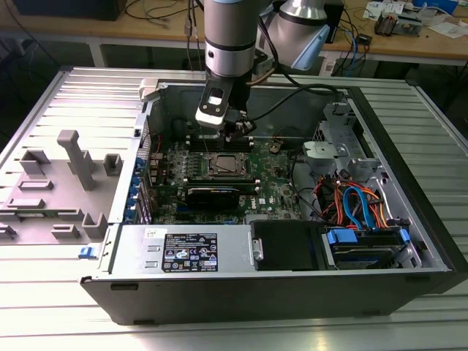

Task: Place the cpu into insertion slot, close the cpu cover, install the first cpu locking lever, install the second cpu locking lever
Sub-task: 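Install the first cpu locking lever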

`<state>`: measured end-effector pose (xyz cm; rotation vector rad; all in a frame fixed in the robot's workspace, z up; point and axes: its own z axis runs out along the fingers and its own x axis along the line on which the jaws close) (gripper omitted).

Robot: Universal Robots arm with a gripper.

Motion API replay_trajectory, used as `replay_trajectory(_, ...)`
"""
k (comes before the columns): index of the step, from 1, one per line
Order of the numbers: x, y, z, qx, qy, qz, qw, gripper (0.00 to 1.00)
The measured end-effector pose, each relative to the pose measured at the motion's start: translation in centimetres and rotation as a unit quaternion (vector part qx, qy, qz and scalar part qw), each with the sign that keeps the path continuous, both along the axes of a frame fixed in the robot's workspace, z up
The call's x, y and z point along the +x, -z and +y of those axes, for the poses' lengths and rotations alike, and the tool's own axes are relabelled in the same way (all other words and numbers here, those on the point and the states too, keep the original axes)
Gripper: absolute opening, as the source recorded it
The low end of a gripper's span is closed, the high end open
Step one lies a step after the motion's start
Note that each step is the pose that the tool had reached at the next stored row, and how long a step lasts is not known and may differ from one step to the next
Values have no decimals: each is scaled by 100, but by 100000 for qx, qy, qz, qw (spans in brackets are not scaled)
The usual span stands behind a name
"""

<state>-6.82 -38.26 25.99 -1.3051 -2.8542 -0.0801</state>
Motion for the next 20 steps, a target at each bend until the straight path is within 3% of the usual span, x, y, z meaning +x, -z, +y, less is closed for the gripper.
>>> replay_trajectory(1, 0, 0, 0, -2, -261, -9, 100000, 11)
replay_trajectory(4, -1, 3, -1, -26, -4173, 2, 99913, 11)
replay_trajectory(7, -1, 8, -1, -26, -7279, 6, 99735, 11)
replay_trajectory(12, -1, 11, -1, -13, -11638, -11, 99320, 11)
replay_trajectory(14, -1, 11, -2, -19, -13514, -11, 99083, 11)
replay_trajectory(17, -2, 11, -4, -14, -16339, -37, 98656, 11)
replay_trajectory(18, -2, 11, -5, -19, -16621, -38, 98609, 11)
replay_trajectory(20, -2, 11, -5, -20, -16631, -35, 98607, 11)
